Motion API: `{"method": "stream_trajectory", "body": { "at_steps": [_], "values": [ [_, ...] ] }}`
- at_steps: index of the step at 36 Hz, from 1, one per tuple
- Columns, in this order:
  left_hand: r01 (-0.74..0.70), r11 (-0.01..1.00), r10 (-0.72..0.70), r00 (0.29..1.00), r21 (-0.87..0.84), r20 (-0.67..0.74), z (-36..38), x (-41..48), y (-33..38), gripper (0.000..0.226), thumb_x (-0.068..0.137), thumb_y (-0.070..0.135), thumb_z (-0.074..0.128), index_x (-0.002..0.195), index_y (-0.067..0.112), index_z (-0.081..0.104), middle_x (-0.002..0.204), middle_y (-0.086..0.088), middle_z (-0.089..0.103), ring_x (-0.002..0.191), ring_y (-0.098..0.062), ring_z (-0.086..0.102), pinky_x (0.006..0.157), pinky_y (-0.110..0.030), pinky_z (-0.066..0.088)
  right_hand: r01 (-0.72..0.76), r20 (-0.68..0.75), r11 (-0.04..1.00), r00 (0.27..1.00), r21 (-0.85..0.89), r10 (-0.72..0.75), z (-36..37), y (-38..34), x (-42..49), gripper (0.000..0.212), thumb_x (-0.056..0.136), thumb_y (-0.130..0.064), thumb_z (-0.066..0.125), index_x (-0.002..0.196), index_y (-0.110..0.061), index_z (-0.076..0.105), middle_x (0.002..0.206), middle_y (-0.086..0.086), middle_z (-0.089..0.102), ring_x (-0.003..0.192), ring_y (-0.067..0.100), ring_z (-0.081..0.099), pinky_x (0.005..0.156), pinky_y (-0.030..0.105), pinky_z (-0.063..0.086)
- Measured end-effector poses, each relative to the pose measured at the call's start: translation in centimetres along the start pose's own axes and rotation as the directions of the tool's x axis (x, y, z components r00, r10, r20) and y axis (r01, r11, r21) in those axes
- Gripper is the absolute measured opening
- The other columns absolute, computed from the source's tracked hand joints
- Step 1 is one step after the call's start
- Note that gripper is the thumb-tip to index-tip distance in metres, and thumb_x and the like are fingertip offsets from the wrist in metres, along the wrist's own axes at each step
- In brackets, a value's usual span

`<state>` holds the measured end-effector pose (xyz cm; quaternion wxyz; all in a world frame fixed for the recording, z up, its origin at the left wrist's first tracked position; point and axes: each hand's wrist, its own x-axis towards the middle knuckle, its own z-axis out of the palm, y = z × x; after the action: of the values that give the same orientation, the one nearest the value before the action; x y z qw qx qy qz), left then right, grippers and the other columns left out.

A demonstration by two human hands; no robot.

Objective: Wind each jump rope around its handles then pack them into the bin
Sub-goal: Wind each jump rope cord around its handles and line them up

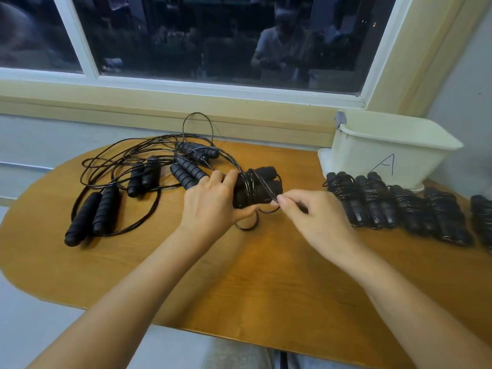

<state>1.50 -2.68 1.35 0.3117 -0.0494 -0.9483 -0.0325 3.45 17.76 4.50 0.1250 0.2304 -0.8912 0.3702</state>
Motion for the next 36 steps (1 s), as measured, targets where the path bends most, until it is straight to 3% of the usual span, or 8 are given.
{"method": "stream_trajectory", "body": {
  "at_steps": [4,8,14,23,25,28,31,36],
  "values": [
    [0.096,0.978,-0.089,0.995,-0.186,0.041,-0.9,0.4,0.1,0.089,0.064,0.094,0.035,0.116,0.028,0.065,0.091,0.007,0.068,0.076,-0.014,0.065,0.053,-0.026,0.047,-0.058,0.007,0.985,0.998,0.164,0.058,1.3,0.6,-1.1,0.035,0.098,-0.034,0.054,0.066,-0.031,0.068,0.065,-0.005,0.069,0.051,0.015,0.055,0.060,0.040,0.052],
    [0.170,0.902,-0.145,0.985,-0.396,0.091,-1.6,0.6,0.4,0.091,0.058,0.095,0.038,0.113,0.030,0.068,0.081,0.018,0.063,0.073,-0.004,0.058,0.061,-0.029,0.053,-0.178,0.051,0.920,0.984,0.349,0.171,1.7,0.4,-1.2,0.019,0.096,-0.017,0.063,0.085,-0.015,0.077,0.074,-0.006,0.075,0.053,-0.005,0.056,0.062,0.010,0.046],
    [0.326,0.739,-0.218,0.944,-0.589,0.249,-2.4,0.5,1.2,0.074,0.062,0.078,0.053,0.113,0.027,0.071,0.079,0.018,0.064,0.075,-0.001,0.059,0.067,-0.021,0.050,-0.350,0.157,0.784,0.936,0.512,0.315,2.7,1.2,-0.7,0.011,0.092,-0.018,0.068,0.085,-0.021,0.077,0.083,-0.009,0.077,0.080,-0.001,0.069,0.077,0.013,0.050],
    [0.499,0.442,-0.085,0.851,-0.746,0.519,-1.8,-0.3,1.5,0.064,0.065,0.073,0.061,0.091,0.016,0.077,0.060,0.005,0.056,0.061,-0.011,0.052,0.062,-0.031,0.040,-0.408,-0.030,0.765,0.873,0.498,0.486,4.4,2.3,0.1,0.009,0.073,-0.026,0.084,0.075,-0.025,0.075,0.088,-0.009,0.075,0.088,0.012,0.068,0.079,0.034,0.053],
    [0.494,0.450,-0.061,0.848,-0.744,0.526,-1.7,-0.2,1.4,0.067,0.064,0.079,0.061,0.091,0.020,0.078,0.061,0.003,0.057,0.061,-0.012,0.054,0.062,-0.032,0.042,-0.418,-0.126,0.829,0.862,0.371,0.491,4.4,2.7,0.3,0.037,0.064,-0.037,0.089,0.088,-0.016,0.068,0.100,-0.006,0.067,0.100,0.017,0.061,0.077,0.031,0.048],
    [0.479,0.536,-0.021,0.831,-0.695,0.556,-1.4,0.3,1.0,0.074,0.060,0.089,0.059,0.091,0.024,0.077,0.060,0.004,0.062,0.059,-0.011,0.057,0.060,-0.031,0.044,-0.298,-0.333,0.952,0.893,0.070,0.304,3.6,3.0,0.6,0.088,0.048,-0.046,0.093,0.117,-0.012,0.050,0.122,0.000,0.046,0.120,0.021,0.041,0.089,0.027,0.038],
    [0.420,0.634,0.044,0.819,-0.649,0.572,-1.5,0.7,1.1,0.064,0.068,0.079,0.059,0.084,0.018,0.073,0.054,0.009,0.057,0.051,-0.005,0.052,0.052,-0.018,0.039,0.065,-0.291,0.945,0.943,-0.320,-0.163,2.1,3.3,0.9,0.114,0.046,-0.049,0.093,0.141,-0.014,0.039,0.147,0.008,0.039,0.137,0.026,0.033,0.115,0.047,0.028],
    [0.495,0.656,0.143,0.661,-0.570,0.737,-2.9,1.9,1.2,0.075,0.071,0.079,0.045,0.089,0.011,0.070,0.058,0.005,0.064,0.053,-0.008,0.057,0.050,-0.017,0.043,0.496,0.047,0.704,0.832,-0.508,-0.553,0.7,4.2,1.7,0.076,0.069,-0.042,0.084,0.137,-0.019,0.057,0.121,-0.004,0.070,0.105,0.014,0.067,0.115,0.067,0.021]
  ]
}}
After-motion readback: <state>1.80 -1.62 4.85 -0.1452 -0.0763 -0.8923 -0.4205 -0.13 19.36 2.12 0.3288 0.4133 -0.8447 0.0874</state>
